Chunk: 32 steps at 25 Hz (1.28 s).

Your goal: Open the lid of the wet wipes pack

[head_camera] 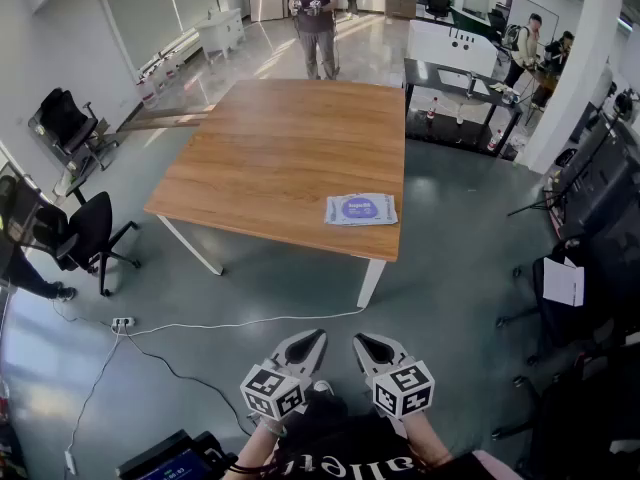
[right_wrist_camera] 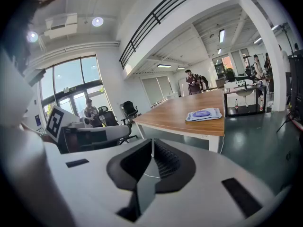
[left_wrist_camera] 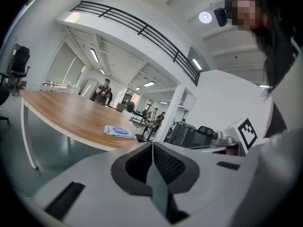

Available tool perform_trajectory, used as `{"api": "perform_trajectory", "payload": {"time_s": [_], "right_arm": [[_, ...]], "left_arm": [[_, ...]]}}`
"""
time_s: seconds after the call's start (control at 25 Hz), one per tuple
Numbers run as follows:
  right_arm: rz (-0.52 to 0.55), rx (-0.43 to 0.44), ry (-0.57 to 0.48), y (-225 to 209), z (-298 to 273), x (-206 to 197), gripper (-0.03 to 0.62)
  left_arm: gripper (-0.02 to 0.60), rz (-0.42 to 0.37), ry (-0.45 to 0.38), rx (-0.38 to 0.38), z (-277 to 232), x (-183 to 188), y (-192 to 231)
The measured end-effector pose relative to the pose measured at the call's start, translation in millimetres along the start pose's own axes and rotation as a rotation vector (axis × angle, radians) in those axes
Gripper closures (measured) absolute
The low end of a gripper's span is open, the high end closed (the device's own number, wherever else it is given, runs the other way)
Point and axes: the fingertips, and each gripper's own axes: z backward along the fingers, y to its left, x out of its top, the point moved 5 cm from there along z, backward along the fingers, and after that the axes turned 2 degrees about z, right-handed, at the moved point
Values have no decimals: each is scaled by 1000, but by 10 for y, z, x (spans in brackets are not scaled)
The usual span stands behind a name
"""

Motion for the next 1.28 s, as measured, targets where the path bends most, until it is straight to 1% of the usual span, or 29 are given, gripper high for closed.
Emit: {"api": "perform_trajectory", "payload": {"time_s": [0.16,0.32,0.56,0.68,0.8,0.92,1.04,1.16,1.28], "right_arm": [[18,-5,3,38,-184,49,569],[21,-29,14,49,-310,119,571],[10,-55,22,-93,-502,220,569],[16,-45,34,-204,-621,269,569],[53,-17,39,-325,-805,358,569],[83,9,42,-538,-1020,474,569],[81,26,45,-849,-1238,651,569],[92,55,58,-1181,-1430,863,569],[90,84,76,-1522,-1597,1015,569]], "left_arm": [[580,14,-8,8,52,40,242],[580,44,-11,22,110,77,467],[580,74,-27,41,66,131,716],[580,89,-30,54,-11,160,818],[580,93,-39,78,-125,226,961],[580,96,-45,108,-299,316,1106],[580,100,-50,137,-562,456,1254],[580,106,-55,161,-914,607,1360],[580,101,-38,158,-1344,704,1403]]}}
